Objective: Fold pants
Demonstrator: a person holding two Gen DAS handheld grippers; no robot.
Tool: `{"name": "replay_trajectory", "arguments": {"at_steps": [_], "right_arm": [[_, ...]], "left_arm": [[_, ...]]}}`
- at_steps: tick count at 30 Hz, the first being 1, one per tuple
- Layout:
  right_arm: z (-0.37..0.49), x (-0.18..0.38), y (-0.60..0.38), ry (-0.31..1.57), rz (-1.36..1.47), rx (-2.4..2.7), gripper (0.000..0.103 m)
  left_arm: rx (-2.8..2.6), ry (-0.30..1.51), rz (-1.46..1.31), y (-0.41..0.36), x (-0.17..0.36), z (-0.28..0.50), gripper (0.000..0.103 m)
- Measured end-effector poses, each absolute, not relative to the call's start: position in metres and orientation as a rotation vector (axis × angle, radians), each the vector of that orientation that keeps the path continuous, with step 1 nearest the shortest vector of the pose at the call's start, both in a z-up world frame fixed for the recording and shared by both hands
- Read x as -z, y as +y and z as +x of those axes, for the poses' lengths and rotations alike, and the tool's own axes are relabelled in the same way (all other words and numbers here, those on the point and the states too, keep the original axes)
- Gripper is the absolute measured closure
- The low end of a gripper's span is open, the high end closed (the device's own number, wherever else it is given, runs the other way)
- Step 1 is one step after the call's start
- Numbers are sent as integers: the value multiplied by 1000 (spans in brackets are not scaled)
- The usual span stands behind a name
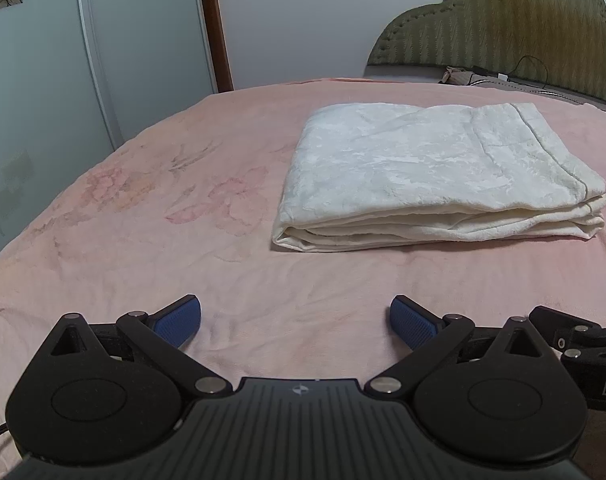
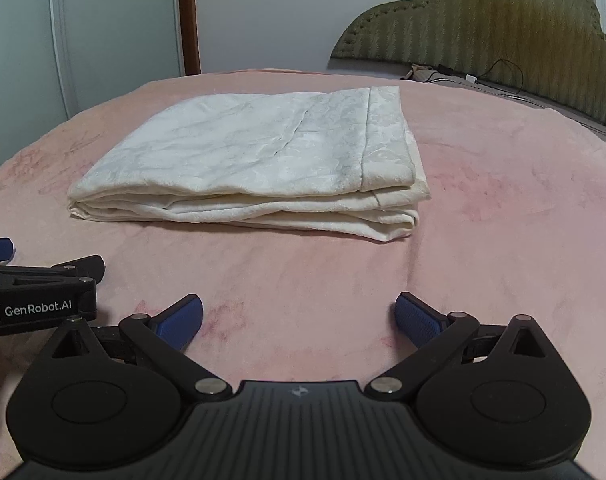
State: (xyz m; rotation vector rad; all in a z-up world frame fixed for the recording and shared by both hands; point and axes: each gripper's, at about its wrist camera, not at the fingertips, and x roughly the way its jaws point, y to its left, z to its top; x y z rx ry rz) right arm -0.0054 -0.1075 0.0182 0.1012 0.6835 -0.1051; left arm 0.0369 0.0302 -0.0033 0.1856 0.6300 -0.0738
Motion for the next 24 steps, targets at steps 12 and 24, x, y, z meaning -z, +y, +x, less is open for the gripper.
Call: {"name": "replay_trajectory", "arguments": {"at_steps": [12,24], "right_arm": [[-7,-18,-107,679,110,103,0],[-7,-18,-105,682,105,105,0]], "left_arm": [[83,645,156,34,4,40,0],[87,651,133,37,4,40,0]]}}
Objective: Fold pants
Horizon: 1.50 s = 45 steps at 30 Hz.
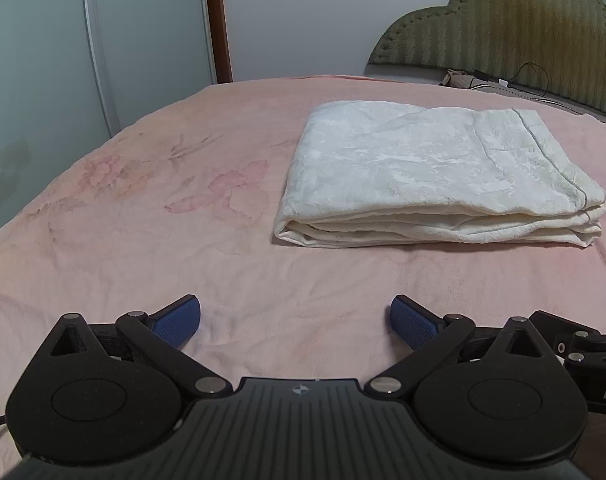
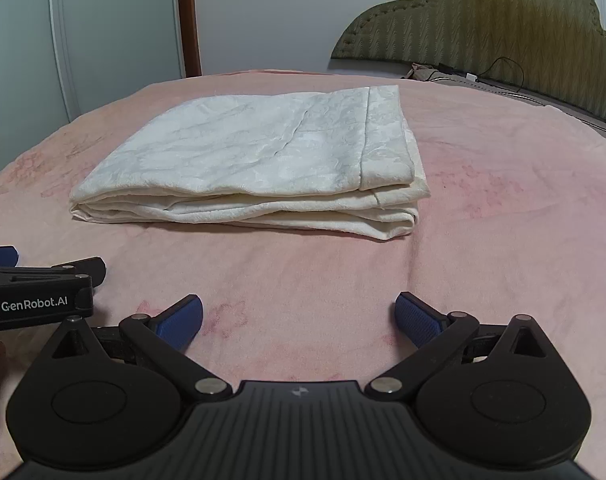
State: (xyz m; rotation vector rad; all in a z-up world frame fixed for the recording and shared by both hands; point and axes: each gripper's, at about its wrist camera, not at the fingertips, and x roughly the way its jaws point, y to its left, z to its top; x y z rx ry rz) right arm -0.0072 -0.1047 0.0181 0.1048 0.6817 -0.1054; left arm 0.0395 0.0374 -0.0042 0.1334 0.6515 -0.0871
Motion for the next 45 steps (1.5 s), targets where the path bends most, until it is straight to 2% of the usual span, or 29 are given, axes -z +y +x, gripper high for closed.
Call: {"name": "replay_trajectory", "arguments": {"at_steps": [45], "right_arm": [[-7,-17,-102,683,111,117,0]], "left_arm": [[92,656,126,37,6,38,0]]}}
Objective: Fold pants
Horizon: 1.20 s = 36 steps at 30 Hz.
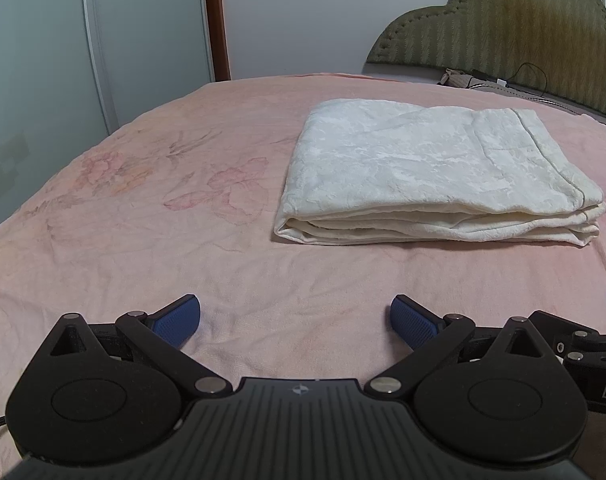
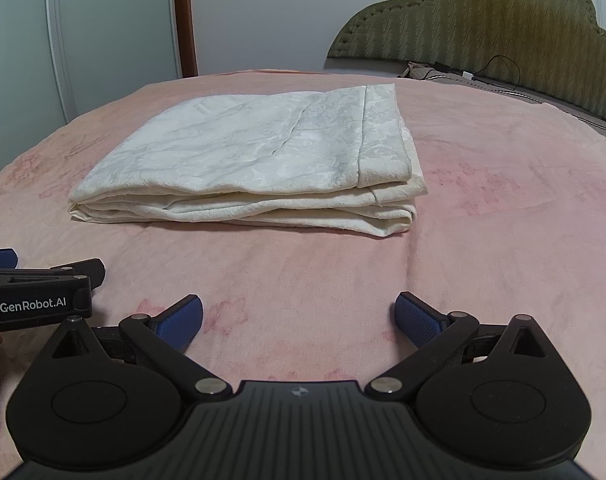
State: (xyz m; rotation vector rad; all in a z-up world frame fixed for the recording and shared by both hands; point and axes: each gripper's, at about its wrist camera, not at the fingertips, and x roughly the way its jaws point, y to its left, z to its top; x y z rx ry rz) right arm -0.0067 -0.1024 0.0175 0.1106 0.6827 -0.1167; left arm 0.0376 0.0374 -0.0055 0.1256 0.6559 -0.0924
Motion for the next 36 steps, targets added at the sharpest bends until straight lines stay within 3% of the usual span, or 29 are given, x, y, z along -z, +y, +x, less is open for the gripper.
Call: {"name": "replay_trajectory", "arguments": {"at_steps": [36], "right_arm": [[-6,-17,-102,683,110,117,0]], "left_arm": [[99,662,109,39,6,39,0]]}}
